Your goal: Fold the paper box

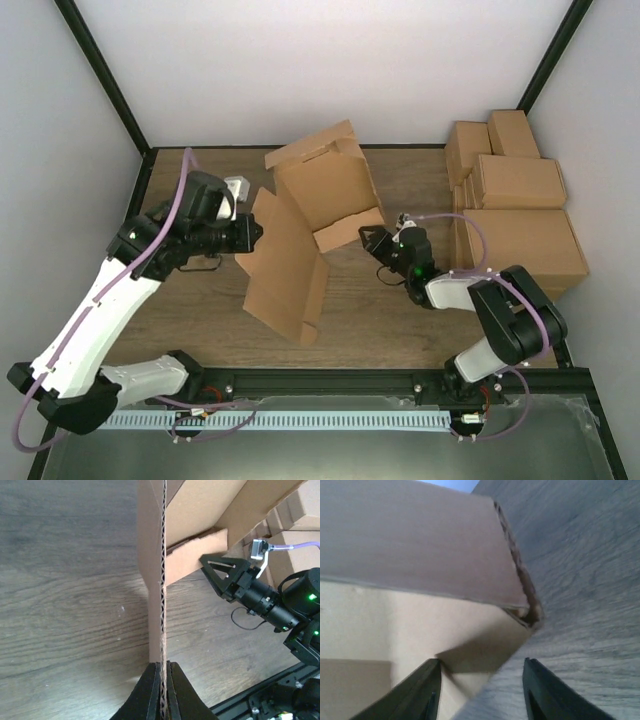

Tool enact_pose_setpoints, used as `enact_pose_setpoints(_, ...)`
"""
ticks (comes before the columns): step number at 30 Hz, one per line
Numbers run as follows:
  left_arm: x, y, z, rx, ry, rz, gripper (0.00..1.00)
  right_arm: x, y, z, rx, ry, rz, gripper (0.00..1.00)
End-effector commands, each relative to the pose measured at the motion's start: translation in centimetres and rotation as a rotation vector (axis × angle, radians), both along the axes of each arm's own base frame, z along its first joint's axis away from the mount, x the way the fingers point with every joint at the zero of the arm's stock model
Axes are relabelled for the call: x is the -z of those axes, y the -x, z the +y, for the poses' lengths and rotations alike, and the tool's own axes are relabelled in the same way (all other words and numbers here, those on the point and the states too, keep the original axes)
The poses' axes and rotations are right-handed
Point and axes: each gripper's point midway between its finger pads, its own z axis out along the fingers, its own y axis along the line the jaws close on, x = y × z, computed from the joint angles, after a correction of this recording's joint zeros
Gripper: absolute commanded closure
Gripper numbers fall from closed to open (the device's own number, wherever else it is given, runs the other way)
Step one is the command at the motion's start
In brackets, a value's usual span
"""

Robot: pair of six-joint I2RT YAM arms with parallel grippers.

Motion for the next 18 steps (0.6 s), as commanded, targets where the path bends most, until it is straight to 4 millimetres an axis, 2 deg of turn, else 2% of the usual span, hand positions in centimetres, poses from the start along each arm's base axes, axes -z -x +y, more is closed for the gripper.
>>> enact_pose_setpoints(1, 0.1, 0.1, 1.7, -0.010, -0.146, 0.030, 0.96, 0.3, 1.7, 2.4, -0.102, -0.024, -0.024, 0.45)
enact_pose_setpoints(5, 0.9, -0.6, 1.5, 0.003, -0.200, 0.063, 0.96, 1.6, 4.0, 3.6, -0.178, 0.046, -0.015, 0.32)
enact_pose_setpoints(11, 2.7, -1.0, 0.2, 0.062, -0.225, 0.128, 0.96, 3.5, 5.3, 3.9, -0.247, 0.115, 0.024, 0.31)
enact_pose_setpoints(15, 3.2, -1.3, 0.2, 0.064, -0.239, 0.128, 0.96, 2.8, 5.9, 3.7, -0.275, 0.145, -0.017, 0.31)
enact_pose_setpoints(18, 3.0, -1.5, 0.3, 0.057, -0.240, 0.111, 0.96, 1.7, 5.3, 2.8, -0.254, 0.240, -0.077, 0.30)
